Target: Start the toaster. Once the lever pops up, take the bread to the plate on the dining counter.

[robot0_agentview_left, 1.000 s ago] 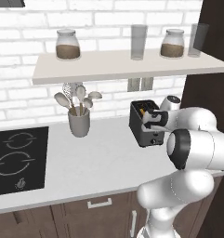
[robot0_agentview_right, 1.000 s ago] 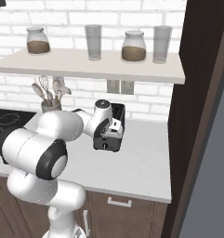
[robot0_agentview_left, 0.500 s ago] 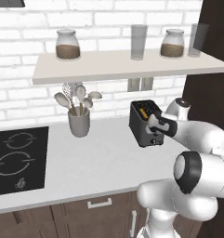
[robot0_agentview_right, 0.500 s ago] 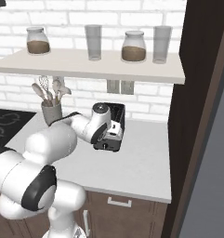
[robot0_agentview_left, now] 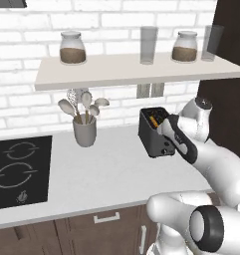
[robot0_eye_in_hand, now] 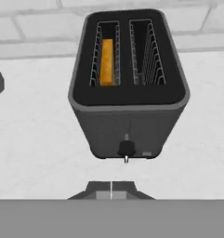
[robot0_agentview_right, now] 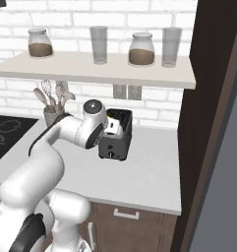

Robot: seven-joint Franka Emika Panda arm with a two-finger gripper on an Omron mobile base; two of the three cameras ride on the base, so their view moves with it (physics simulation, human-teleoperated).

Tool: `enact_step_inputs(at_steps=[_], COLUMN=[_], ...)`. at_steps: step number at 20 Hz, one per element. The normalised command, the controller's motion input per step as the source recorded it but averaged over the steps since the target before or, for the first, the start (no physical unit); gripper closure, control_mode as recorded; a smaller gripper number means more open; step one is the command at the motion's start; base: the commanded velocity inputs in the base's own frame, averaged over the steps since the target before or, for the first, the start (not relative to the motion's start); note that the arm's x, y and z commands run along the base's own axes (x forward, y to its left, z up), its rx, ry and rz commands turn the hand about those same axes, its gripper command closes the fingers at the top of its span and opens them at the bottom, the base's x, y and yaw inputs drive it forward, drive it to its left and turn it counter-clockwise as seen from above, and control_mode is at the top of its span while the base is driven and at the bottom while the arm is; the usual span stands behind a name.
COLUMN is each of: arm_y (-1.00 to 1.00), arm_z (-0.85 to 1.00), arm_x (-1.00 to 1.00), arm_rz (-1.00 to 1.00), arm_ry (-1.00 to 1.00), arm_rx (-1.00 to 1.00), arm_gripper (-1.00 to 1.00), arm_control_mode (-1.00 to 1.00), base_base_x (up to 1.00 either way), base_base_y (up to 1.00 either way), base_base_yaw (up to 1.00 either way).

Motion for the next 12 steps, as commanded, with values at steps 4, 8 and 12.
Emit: enact_step_inputs(at_steps=[4,8,12], arm_y=[0.19,0.15,0.12], arm_z=[0.76,0.41,0.00], arm_x=[-0.11,0.00,0.09], arm_rz=[0.00,0.00,0.00], arm_ry=[-0.24,-0.21,-0.02], arm_rx=[0.00,0.00,0.00], arm_gripper=[1.00,1.00,1.00], arm_control_mode=[-1.00,-1.00,-1.00], base_base_x=[0.00,0.00,0.00], base_base_y=[0.00,0.00,0.00], base_base_yaw=[0.00,0.00,0.00])
